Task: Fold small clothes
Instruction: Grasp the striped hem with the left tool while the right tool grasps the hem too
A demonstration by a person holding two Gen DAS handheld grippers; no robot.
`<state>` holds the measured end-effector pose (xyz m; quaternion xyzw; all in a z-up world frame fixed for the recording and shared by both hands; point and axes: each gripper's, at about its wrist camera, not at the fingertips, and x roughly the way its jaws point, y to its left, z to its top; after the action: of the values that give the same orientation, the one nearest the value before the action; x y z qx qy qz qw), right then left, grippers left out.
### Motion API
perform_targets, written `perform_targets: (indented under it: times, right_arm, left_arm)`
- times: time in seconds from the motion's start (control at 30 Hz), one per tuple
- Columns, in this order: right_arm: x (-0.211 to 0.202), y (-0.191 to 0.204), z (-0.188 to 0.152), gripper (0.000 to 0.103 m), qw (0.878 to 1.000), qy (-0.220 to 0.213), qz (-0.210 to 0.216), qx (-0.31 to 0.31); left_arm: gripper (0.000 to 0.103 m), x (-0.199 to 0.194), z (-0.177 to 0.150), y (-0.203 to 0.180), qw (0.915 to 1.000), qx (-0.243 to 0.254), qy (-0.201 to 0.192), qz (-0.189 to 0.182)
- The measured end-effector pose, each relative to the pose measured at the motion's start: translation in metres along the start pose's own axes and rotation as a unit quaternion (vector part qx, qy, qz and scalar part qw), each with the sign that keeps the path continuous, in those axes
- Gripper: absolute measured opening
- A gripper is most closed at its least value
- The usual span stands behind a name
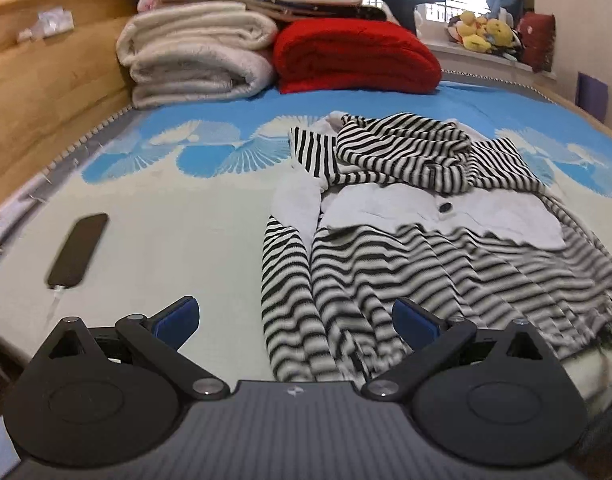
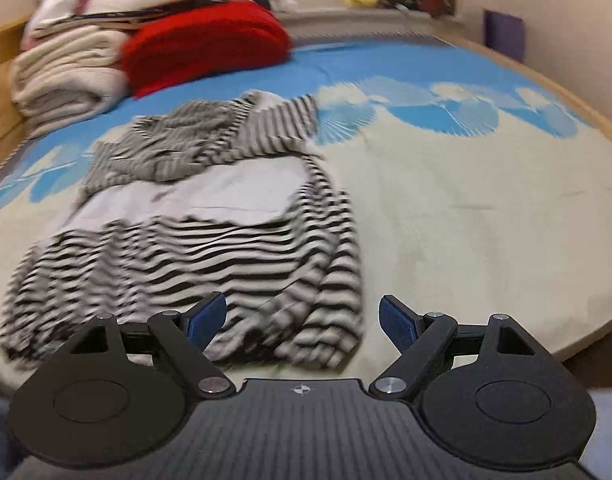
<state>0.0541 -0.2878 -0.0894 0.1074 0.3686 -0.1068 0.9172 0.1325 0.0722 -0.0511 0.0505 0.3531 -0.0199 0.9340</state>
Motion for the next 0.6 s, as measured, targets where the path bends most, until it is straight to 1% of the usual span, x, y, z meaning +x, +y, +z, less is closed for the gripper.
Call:
perform_targets:
  times: [0.1, 0.17, 0.23, 0.3, 0.37, 0.4, 0.43, 0.47, 0.5, 0.53, 0.57, 0.6]
  right_arm:
    - [0.042, -0.011, 0.011, 0.086, 0.999, 0.032, -0.011, 0.01]
    - [0.068, -0.016, 0.015, 0.086, 0.998, 0.058, -0.023, 0.022]
    - [0.091, -0.019, 0.016, 0.086, 0.996, 0.085, -0.015, 0.031]
    - [0.106, -0.019, 0.014, 0.09, 0.994, 0.102, -0.017, 0.033]
    - [0.112, -0.015, 0.013, 0.093, 0.994, 0.11, -0.019, 0.023]
    - [0.113, -0.012, 0.012, 0.093, 0.993, 0.111, -0.019, 0.013]
    - [0.111, -0.009, 0.012, 0.091, 0.992, 0.122, -0.009, 0.0]
    - [0.108, -0.006, 0.012, 0.082, 0.992, 0.128, 0.007, -0.01]
    - [0.101, -0.003, 0.011, 0.056, 0.993, 0.12, 0.014, -0.018]
    - [0.096, -0.001, 0.01, 0.032, 0.992, 0.117, 0.028, -0.025]
    - [0.094, -0.002, 0.011, 0.014, 0.99, 0.128, 0.052, -0.022]
    - [0.092, -0.005, 0.013, 0.012, 0.989, 0.134, 0.063, -0.006]
  left_arm:
    - [0.103, 0.045, 0.008, 0.013, 0.9984, -0.024, 0.043, -0.028]
    - [0.102, 0.072, 0.009, 0.021, 0.9955, -0.051, 0.071, -0.037]
    - [0.102, 0.093, 0.01, 0.028, 0.9922, -0.068, 0.091, -0.051]
    - [0.102, 0.112, 0.009, 0.033, 0.9859, -0.084, 0.133, -0.058]
    - [0.102, 0.127, 0.002, 0.038, 0.973, -0.104, 0.188, -0.085]
    - [0.101, 0.124, 0.001, 0.036, 0.9739, -0.092, 0.188, -0.087]
    - [0.087, 0.119, 0.001, 0.031, 0.9748, -0.067, 0.19, -0.095]
    - [0.071, 0.113, 0.001, 0.027, 0.9735, -0.049, 0.193, -0.113]
    - [0.039, 0.107, 0.001, 0.026, 0.9724, -0.046, 0.19, -0.128]
    - [0.022, 0.102, 0.002, 0.026, 0.9689, -0.051, 0.192, -0.148]
    - [0.021, 0.097, 0.004, 0.029, 0.9682, -0.061, 0.189, -0.153]
    - [0.017, 0.094, 0.007, 0.032, 0.9693, -0.065, 0.183, -0.15]
